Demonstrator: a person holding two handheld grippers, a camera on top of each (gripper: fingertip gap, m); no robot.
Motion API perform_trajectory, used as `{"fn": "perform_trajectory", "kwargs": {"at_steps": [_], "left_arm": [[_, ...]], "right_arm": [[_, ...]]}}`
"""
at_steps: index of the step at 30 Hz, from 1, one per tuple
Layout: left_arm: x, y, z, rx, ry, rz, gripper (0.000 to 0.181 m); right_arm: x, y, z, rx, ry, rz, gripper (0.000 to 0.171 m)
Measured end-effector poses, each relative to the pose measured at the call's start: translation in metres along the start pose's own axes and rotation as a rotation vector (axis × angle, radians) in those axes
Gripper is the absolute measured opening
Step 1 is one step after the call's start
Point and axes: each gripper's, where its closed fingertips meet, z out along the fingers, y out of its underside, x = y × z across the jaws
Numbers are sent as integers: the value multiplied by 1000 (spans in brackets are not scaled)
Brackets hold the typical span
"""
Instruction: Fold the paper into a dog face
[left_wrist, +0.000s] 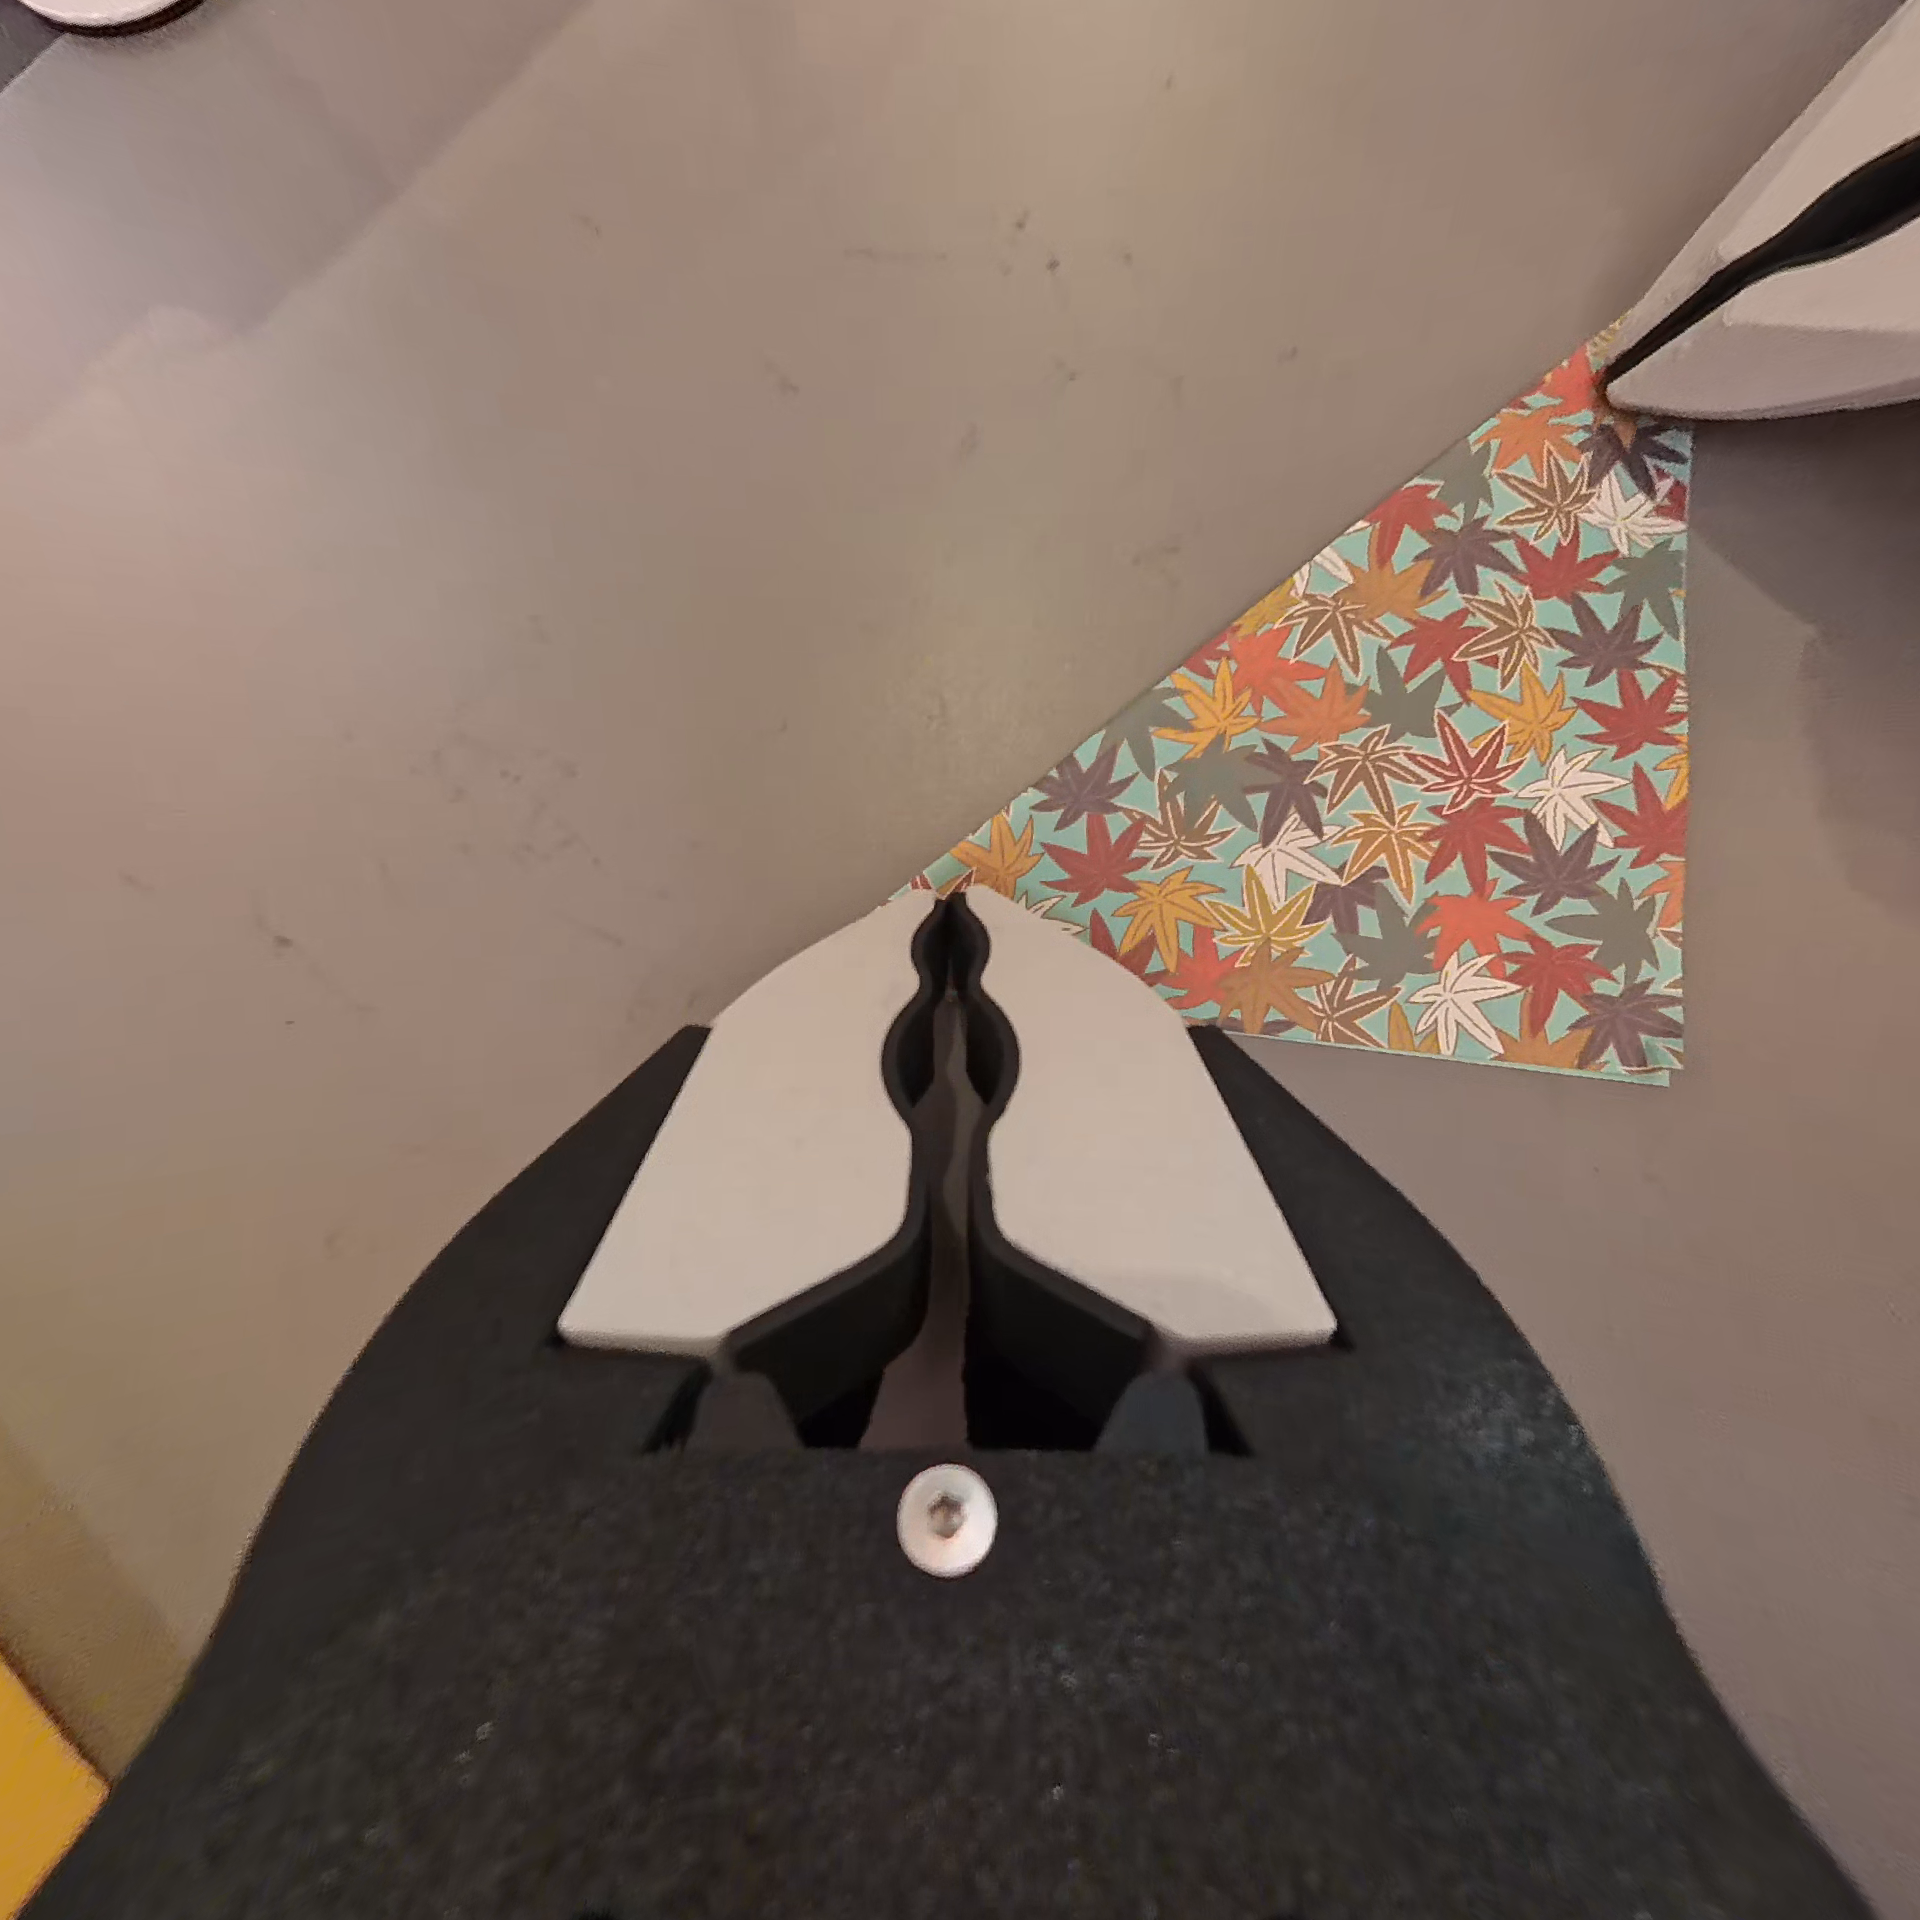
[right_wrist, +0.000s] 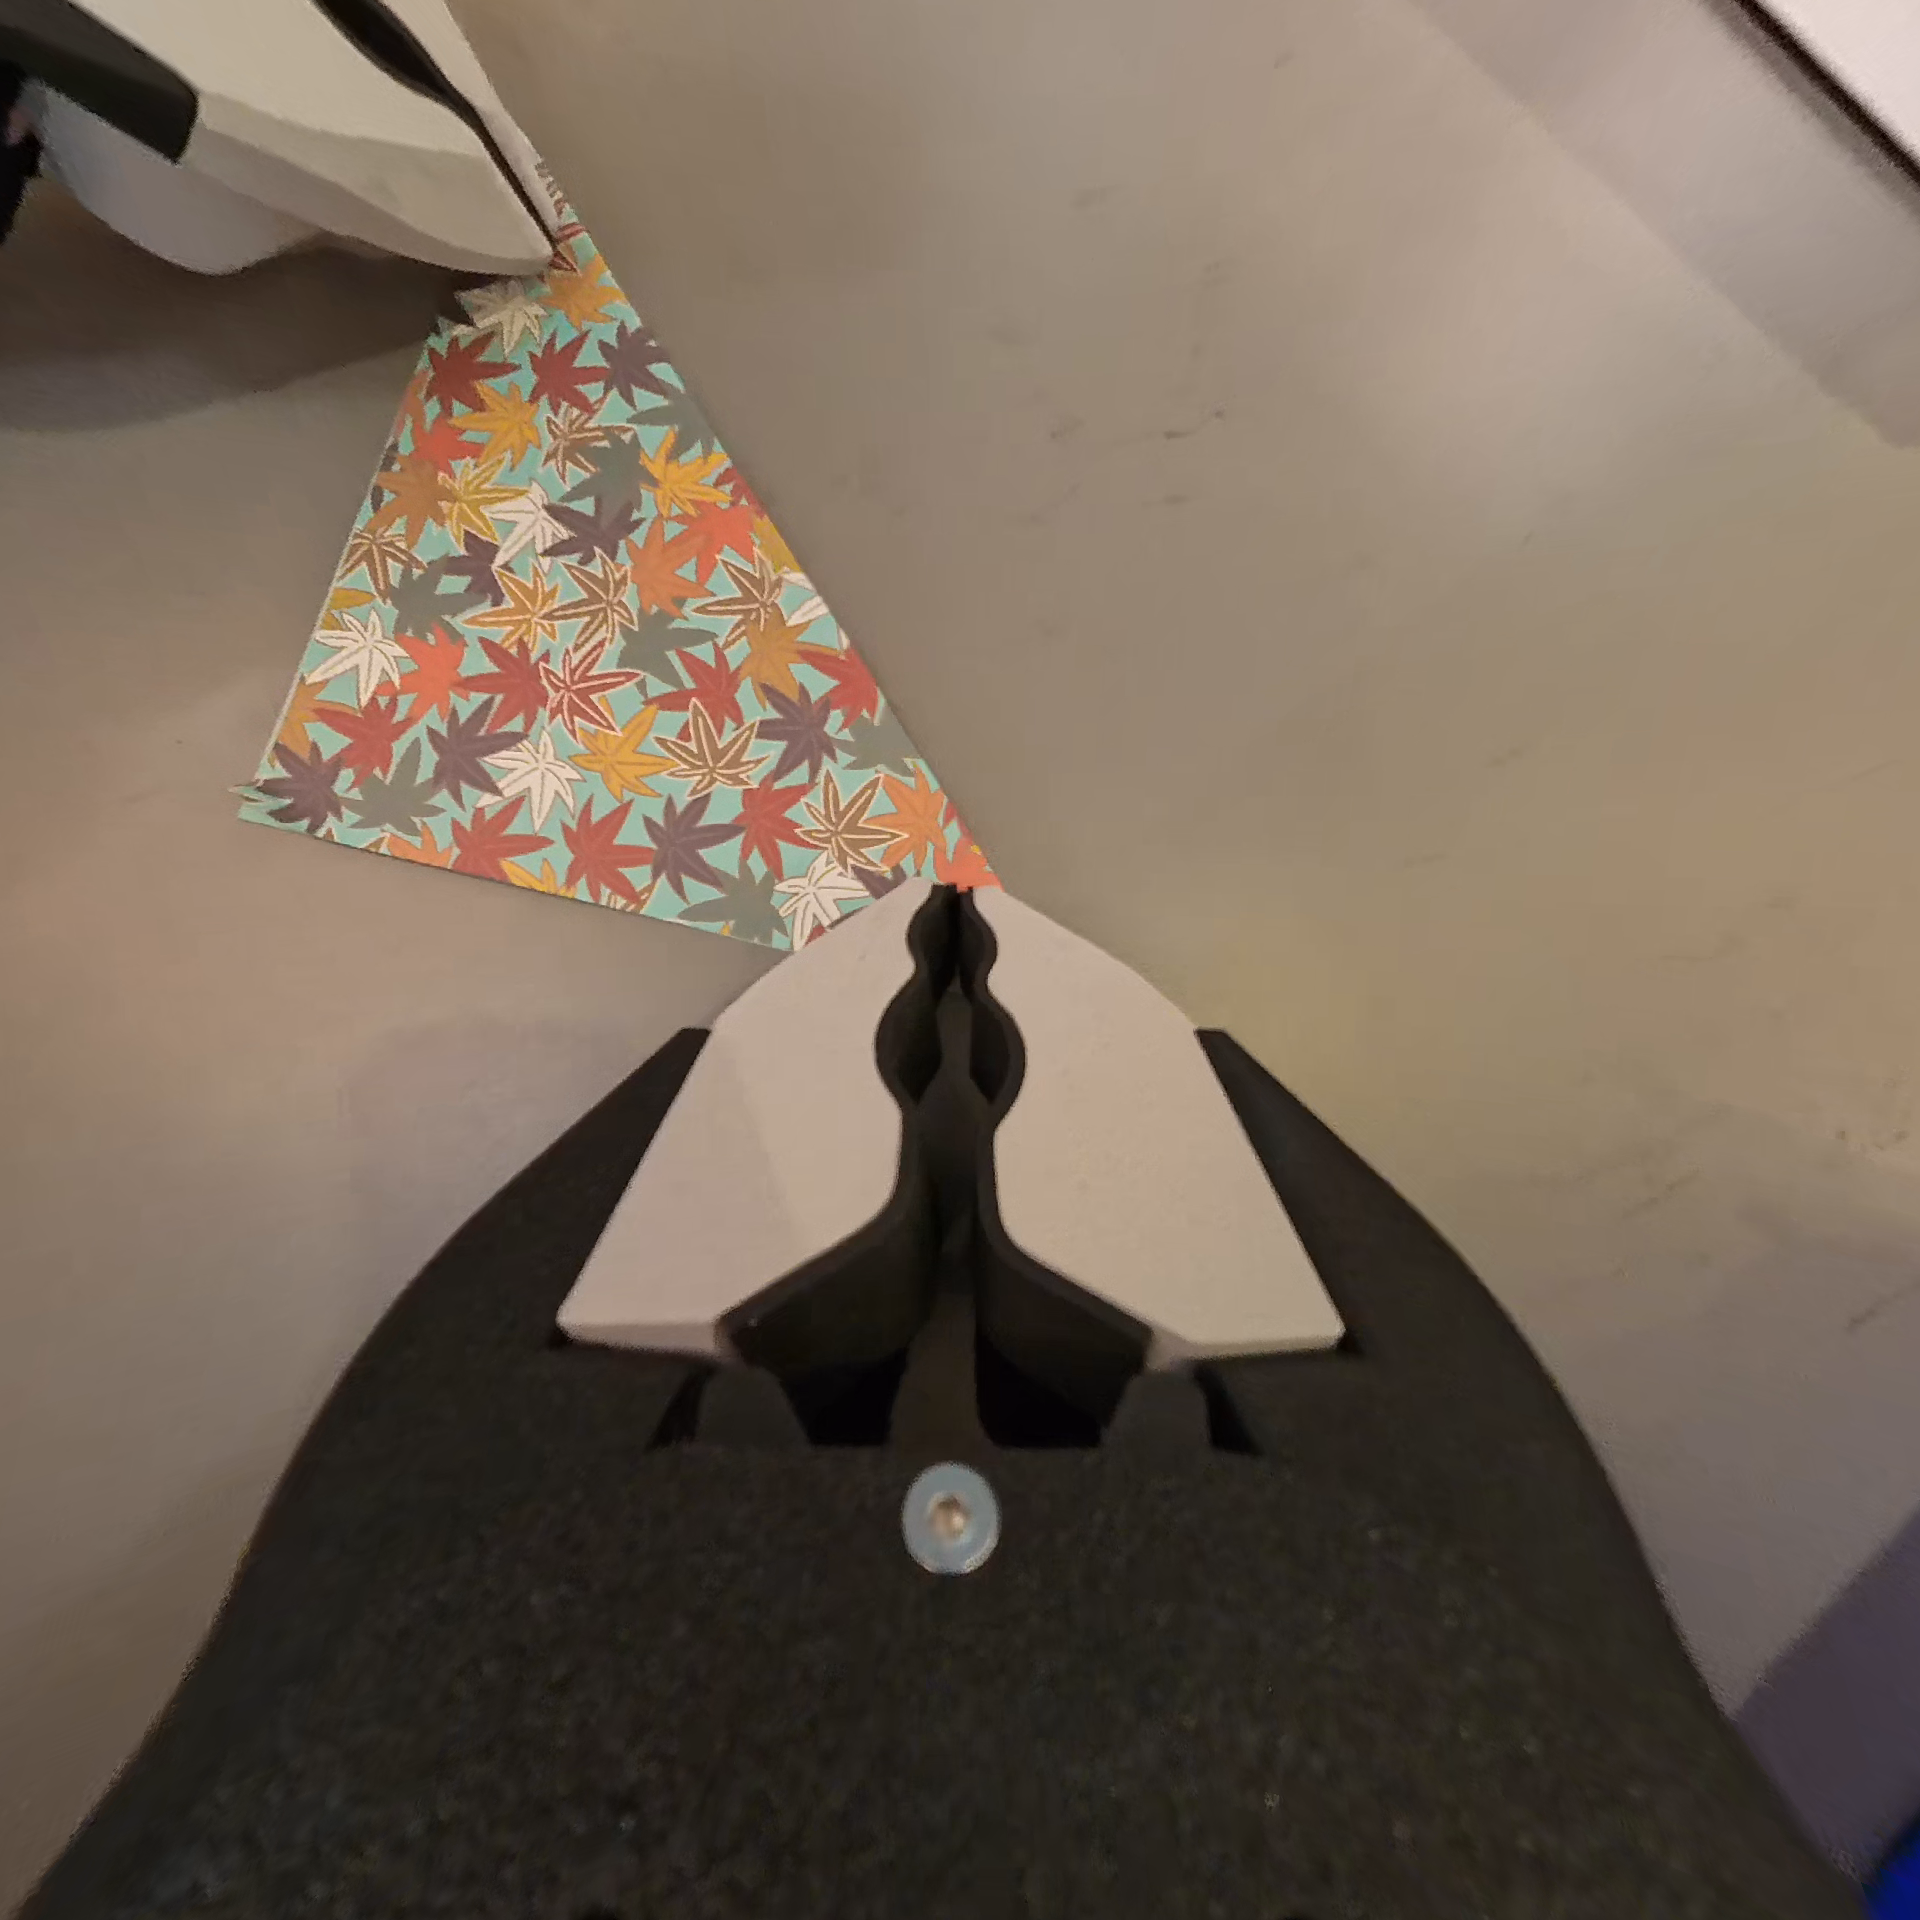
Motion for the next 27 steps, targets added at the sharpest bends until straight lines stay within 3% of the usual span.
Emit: {"fn": "perform_trajectory", "kwargs": {"at_steps": [5,10,14,27], "left_arm": [[2,0,0,-10,-20,2,0],[5,1,-1,-6,-22,-17,0],[5,1,-1,-18,-51,-4,0],[6,1,-1,-13,-67,16,0]], "right_arm": [[-9,-3,0,-10,-47,-13,0],[-69,-31,1,81,-215,-114,0],[-110,-24,12,27,-309,-204,0],[-122,-11,4,47,-248,-290,0]]}}
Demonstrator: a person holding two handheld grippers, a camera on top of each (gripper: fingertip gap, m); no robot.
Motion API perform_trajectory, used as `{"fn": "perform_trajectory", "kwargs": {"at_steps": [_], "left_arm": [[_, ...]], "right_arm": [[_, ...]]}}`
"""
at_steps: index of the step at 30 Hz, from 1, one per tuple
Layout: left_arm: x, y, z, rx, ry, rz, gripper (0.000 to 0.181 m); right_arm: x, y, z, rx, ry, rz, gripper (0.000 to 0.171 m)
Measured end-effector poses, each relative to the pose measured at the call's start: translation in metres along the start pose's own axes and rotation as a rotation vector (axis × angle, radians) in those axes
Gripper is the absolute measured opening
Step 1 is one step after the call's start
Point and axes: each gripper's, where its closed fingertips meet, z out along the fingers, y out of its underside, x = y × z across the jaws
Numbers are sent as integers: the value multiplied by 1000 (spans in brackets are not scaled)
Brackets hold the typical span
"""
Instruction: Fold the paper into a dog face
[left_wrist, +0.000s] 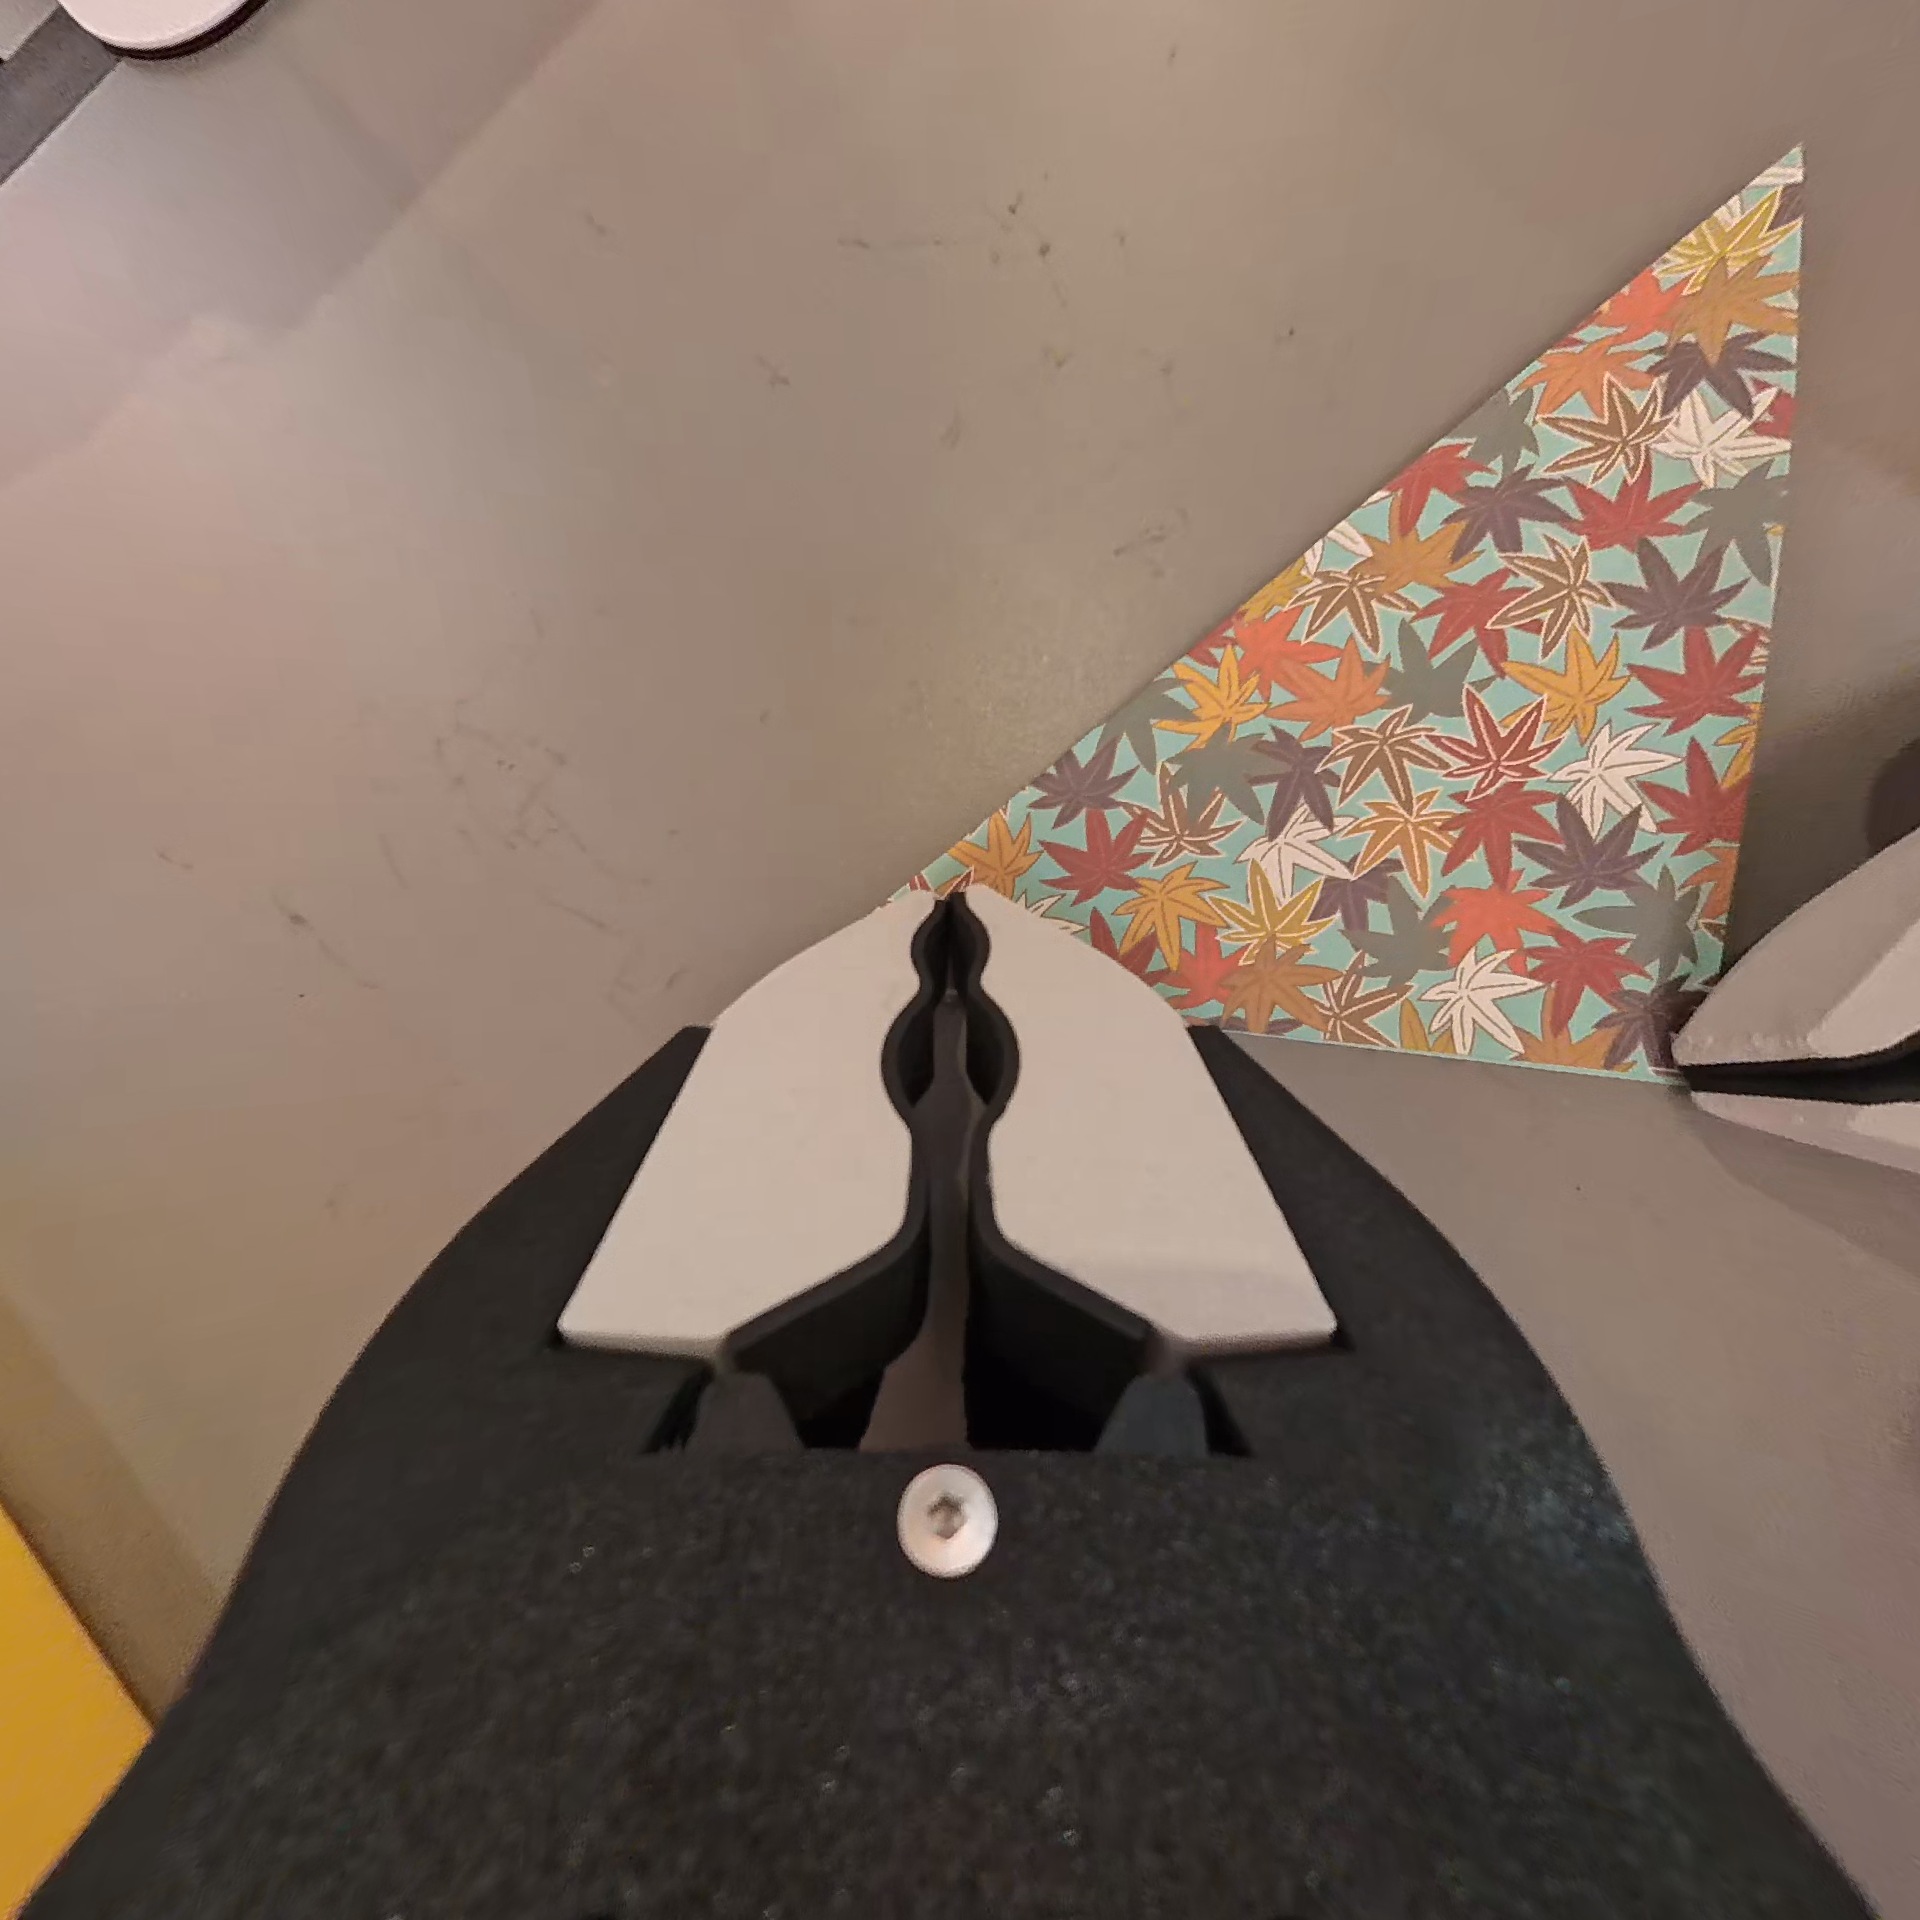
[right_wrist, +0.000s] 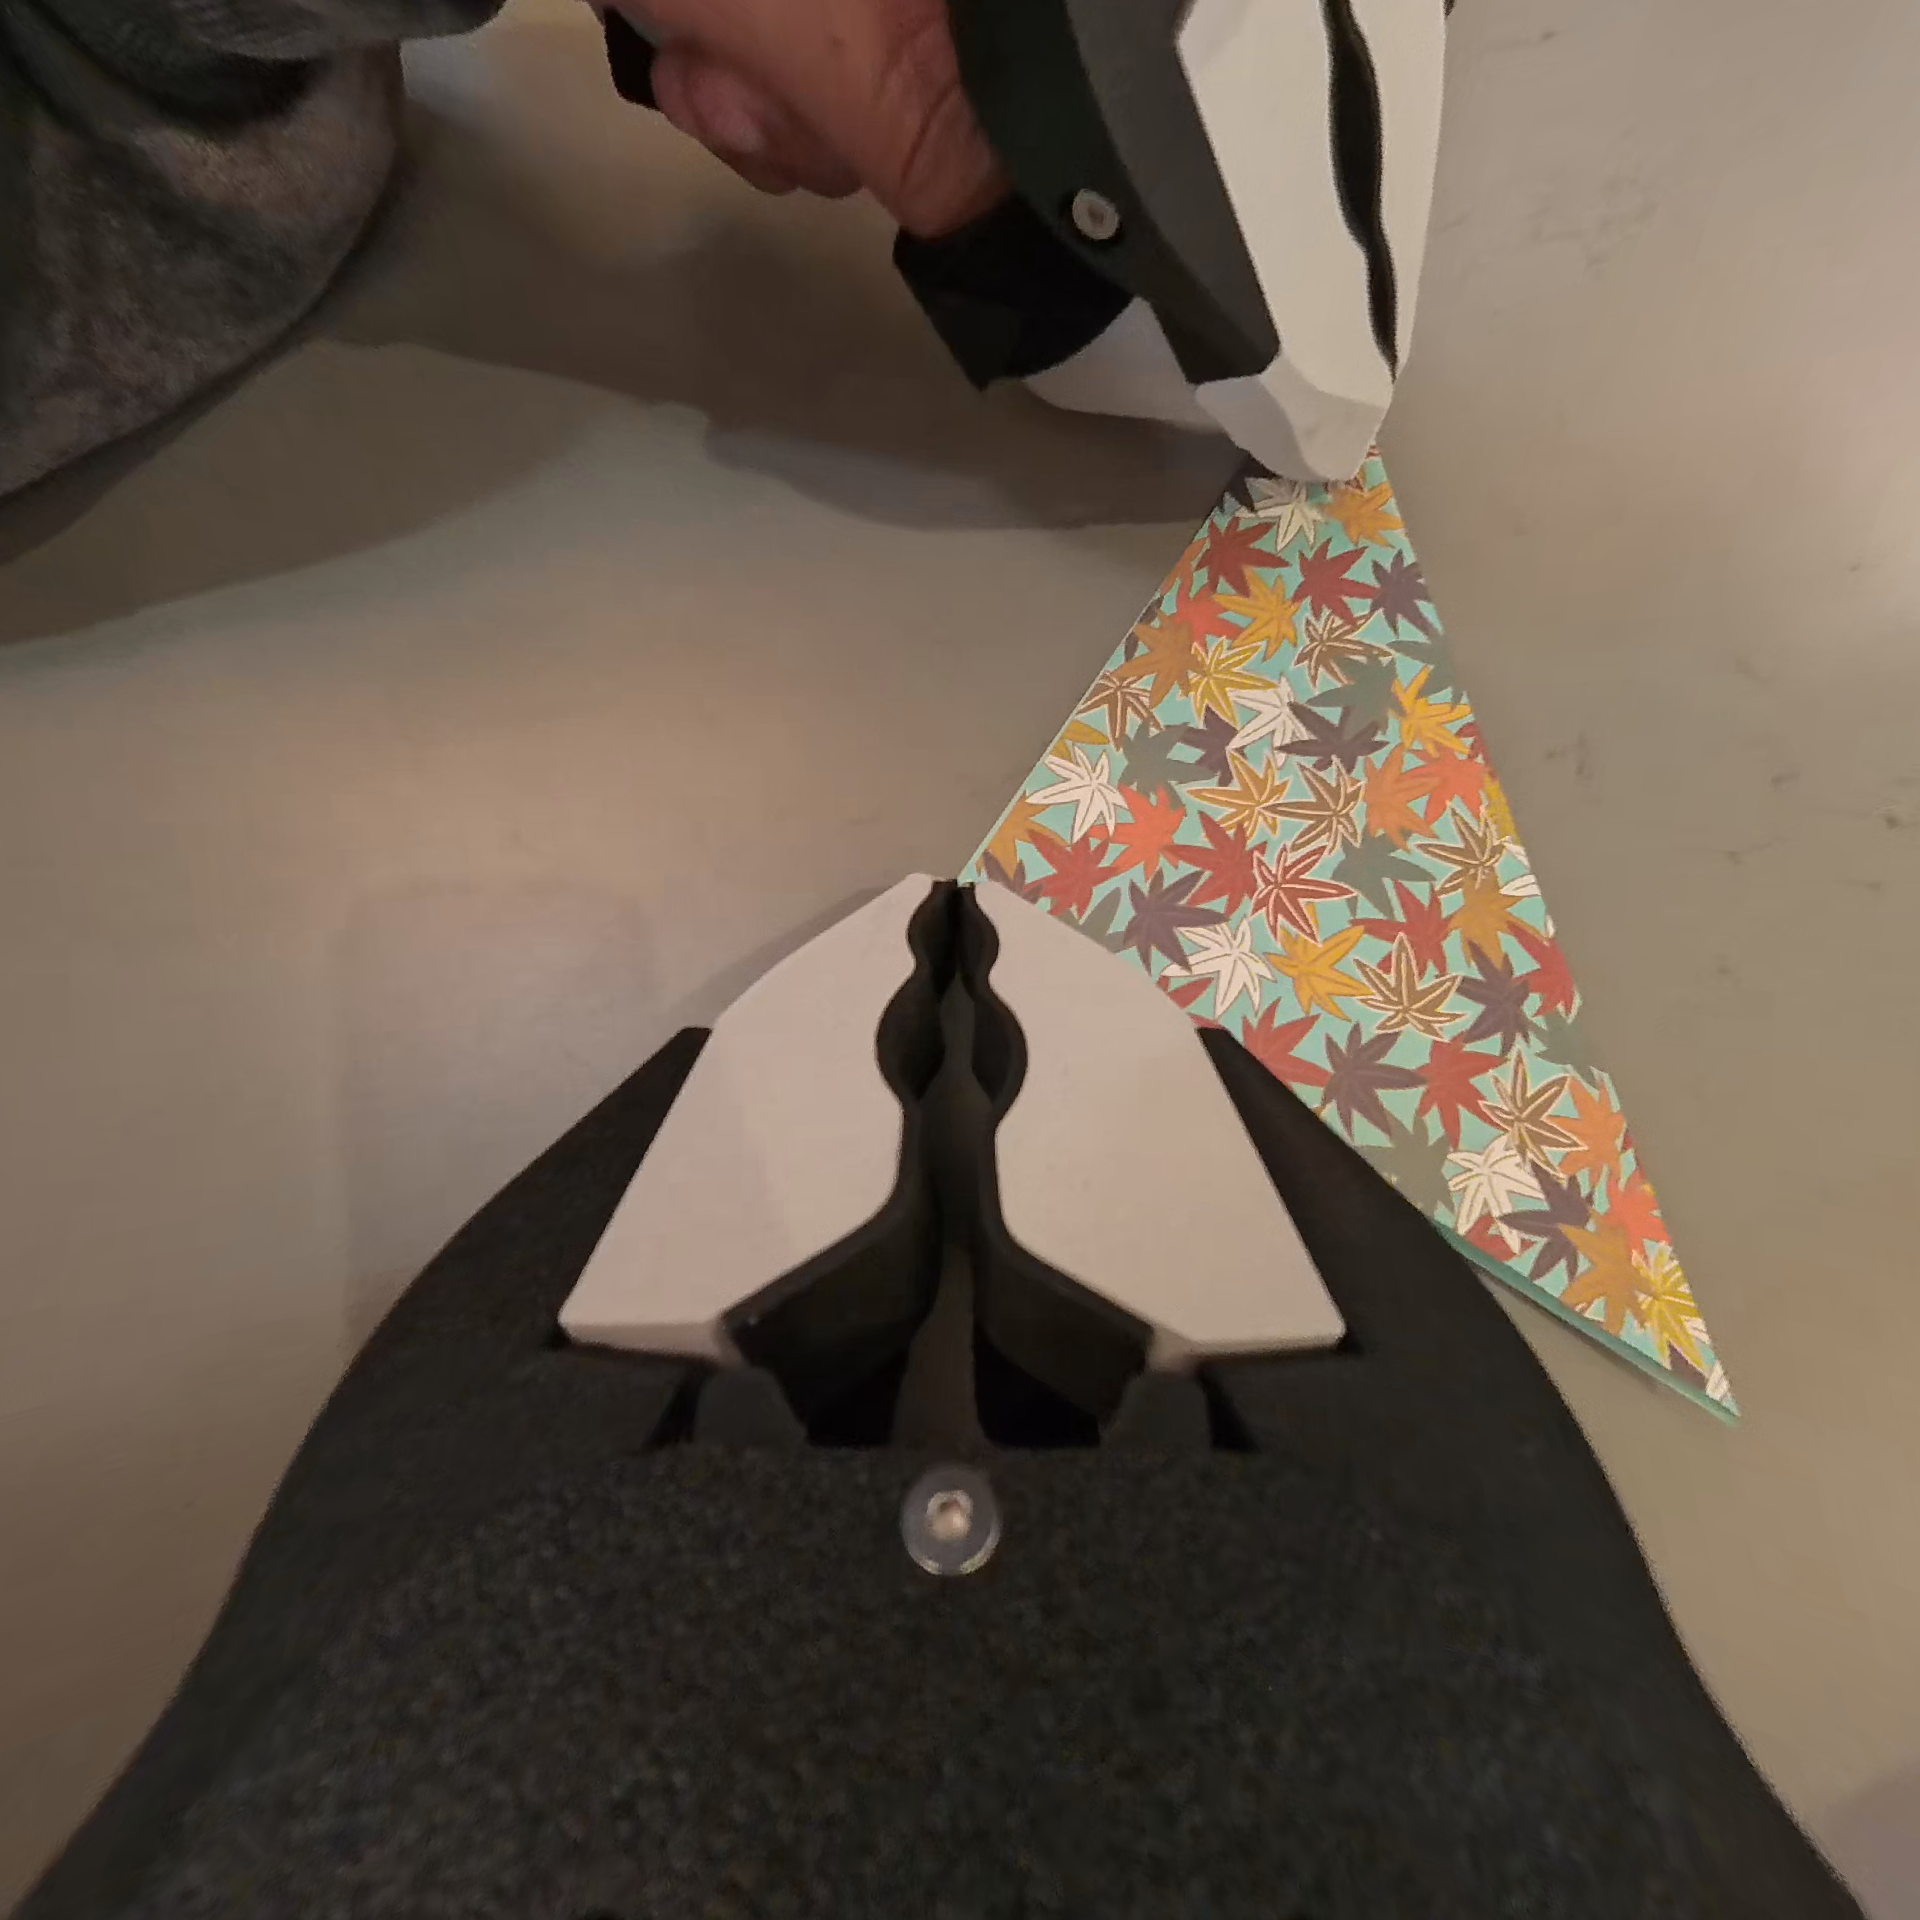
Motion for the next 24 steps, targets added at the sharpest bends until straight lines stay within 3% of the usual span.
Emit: {"fn": "perform_trajectory", "kwargs": {"at_steps": [12,18,24], "left_arm": [[4,3,-3,1,5,7,0],[14,12,-13,-90,26,55,0],[58,-25,-26,45,150,180,0]], "right_arm": [[-4,4,-4,-6,39,10,0],[-9,12,-12,-2,-18,37,0],[-14,22,-22,-8,-82,34,0]]}}
